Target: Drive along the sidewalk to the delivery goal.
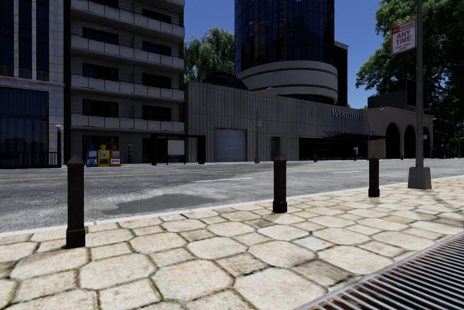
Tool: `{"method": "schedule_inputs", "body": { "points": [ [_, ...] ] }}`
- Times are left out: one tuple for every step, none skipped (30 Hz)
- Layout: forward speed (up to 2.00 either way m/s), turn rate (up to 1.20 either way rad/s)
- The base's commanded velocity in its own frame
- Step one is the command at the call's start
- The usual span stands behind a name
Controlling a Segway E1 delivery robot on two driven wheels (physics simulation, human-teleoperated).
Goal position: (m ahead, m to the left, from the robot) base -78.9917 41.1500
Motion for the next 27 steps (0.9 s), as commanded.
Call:
{"method": "schedule_inputs", "body": {
  "points": [
    [0.00, 0.00],
    [0.00, 0.00],
    [0.00, 0.00],
    [0.00, 0.00],
    [0.00, 0.00],
    [0.00, 0.00],
    [0.00, 0.00],
    [0.00, 0.00],
    [0.00, 0.00],
    [0.00, 0.00],
    [0.00, 0.00],
    [0.00, 0.00],
    [0.00, 0.00],
    [0.00, 0.00],
    [0.00, 0.00],
    [0.00, 0.00],
    [0.00, 0.00],
    [0.00, 0.00],
    [0.00, 0.00],
    [0.00, 0.00],
    [0.00, 0.00],
    [0.00, 0.00],
    [0.00, 0.00],
    [0.00, 0.00],
    [0.00, 0.00],
    [0.00, 0.00],
    [0.00, 0.00]
  ]
}}
